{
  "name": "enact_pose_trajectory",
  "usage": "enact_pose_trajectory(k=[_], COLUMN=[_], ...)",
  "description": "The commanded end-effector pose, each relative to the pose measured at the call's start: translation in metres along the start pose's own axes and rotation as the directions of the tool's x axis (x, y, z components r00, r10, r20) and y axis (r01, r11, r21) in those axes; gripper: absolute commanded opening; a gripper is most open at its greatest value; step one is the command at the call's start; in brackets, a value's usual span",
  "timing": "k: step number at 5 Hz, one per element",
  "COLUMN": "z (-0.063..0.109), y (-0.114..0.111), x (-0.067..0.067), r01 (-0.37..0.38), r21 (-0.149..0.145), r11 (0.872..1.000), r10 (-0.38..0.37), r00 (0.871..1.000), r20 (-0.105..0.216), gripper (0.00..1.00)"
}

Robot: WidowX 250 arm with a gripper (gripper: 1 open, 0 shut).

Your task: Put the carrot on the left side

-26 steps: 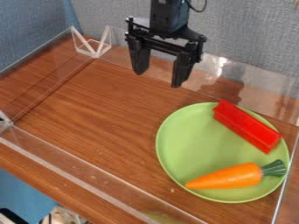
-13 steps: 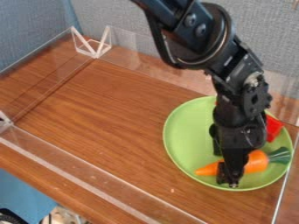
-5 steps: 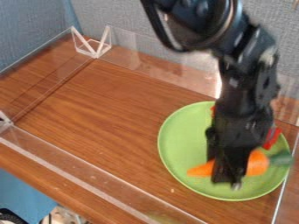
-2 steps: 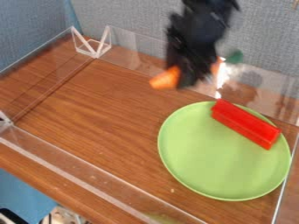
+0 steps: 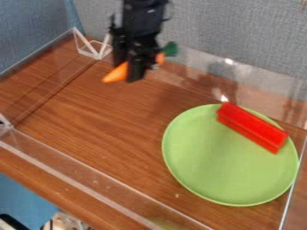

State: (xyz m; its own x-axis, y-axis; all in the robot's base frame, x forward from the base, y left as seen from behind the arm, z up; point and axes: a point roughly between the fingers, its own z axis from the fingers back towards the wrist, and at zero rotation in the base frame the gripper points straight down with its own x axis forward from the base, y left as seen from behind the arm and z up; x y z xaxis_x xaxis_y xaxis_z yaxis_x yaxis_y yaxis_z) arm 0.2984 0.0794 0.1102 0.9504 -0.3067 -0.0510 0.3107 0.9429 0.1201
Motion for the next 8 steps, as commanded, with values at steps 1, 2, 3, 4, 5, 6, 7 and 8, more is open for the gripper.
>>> enact_pose_trajectory(k=[1, 2, 3, 4, 5, 6, 7, 8], z=[-0.005, -0.029, -0.046, -0.059, -0.063, -0.073, -0.077, -0.070], y=[0.034, 0.057, 0.058, 0.055, 0.050, 0.039, 0.026, 0.024], x=[-0.012, -0.023, -0.021, -0.016, -0.010, -0.006, -0.004, -0.008], r01=[-0.035, -0.052, -0.068, -0.074, -0.086, -0.083, -0.084, -0.079], r21=[0.028, 0.011, -0.017, -0.043, -0.062, -0.075, -0.079, -0.065], r11=[0.999, 0.999, 0.998, 0.996, 0.994, 0.994, 0.993, 0.995], r10=[0.034, 0.051, 0.069, 0.076, 0.090, 0.088, 0.090, 0.084], r00=[0.998, 0.997, 0.996, 0.995, 0.994, 0.994, 0.993, 0.994], r20=[0.047, 0.049, 0.060, 0.062, 0.063, 0.069, 0.077, 0.072], gripper=[0.00, 0.00, 0.00, 0.00, 0.00, 0.00, 0.00, 0.00])
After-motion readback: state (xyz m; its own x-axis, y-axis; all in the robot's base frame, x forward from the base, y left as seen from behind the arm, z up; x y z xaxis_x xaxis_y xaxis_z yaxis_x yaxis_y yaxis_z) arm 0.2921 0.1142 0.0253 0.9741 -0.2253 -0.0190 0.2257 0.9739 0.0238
